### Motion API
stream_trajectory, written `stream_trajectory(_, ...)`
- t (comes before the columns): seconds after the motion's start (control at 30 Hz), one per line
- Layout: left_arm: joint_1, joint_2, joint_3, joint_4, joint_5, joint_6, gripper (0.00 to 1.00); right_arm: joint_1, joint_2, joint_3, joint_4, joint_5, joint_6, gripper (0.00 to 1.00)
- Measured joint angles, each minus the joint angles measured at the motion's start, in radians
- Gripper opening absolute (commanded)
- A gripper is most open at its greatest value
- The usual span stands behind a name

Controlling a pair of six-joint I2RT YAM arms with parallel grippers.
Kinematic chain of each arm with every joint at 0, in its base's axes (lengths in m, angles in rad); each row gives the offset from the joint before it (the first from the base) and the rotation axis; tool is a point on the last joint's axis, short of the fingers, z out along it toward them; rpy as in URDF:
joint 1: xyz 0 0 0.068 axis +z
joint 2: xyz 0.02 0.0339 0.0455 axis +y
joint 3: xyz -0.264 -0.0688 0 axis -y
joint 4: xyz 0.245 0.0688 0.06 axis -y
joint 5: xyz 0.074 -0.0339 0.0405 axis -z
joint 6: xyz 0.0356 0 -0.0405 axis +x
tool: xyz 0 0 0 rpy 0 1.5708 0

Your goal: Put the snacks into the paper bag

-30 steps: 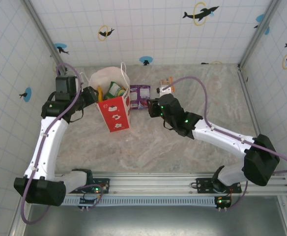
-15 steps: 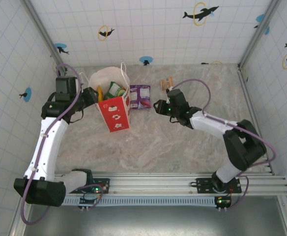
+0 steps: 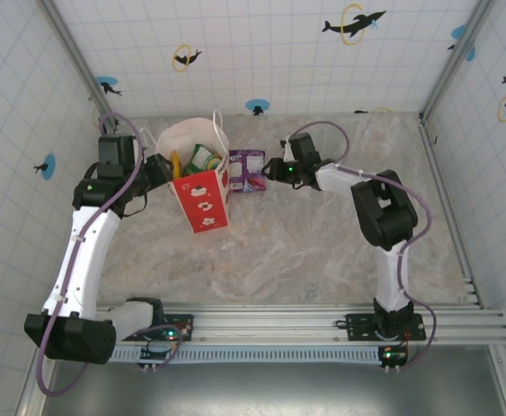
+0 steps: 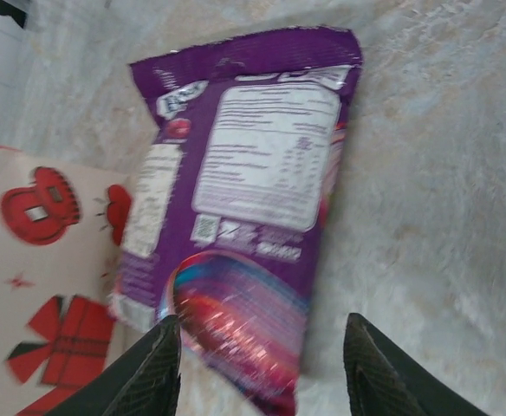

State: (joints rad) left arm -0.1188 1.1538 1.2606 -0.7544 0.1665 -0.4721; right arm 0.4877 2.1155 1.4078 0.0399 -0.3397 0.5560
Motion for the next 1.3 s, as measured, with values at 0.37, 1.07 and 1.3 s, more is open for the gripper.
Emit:
stream_trajectory(0.37, 0.000, 0.015, 0.000, -0.008, -0.015, 0.000, 0.50, -0.025, 0.214, 0.220, -0.032, -0.109, -0.003, 0.53)
stream_trajectory(1.07, 0.000, 0.029, 0.003, -0.019, -0.022, 0.000, 0.49, -0.024, 0.236, 0.224, 0.013, -0.128, 0.008, 0.00)
stream_trajectory(1.3, 0.000, 0.032, 0.004, -0.019, -0.022, 0.001, 0.48, -0.025, 0.070, 0.100, 0.024, -0.095, 0.008, 0.00)
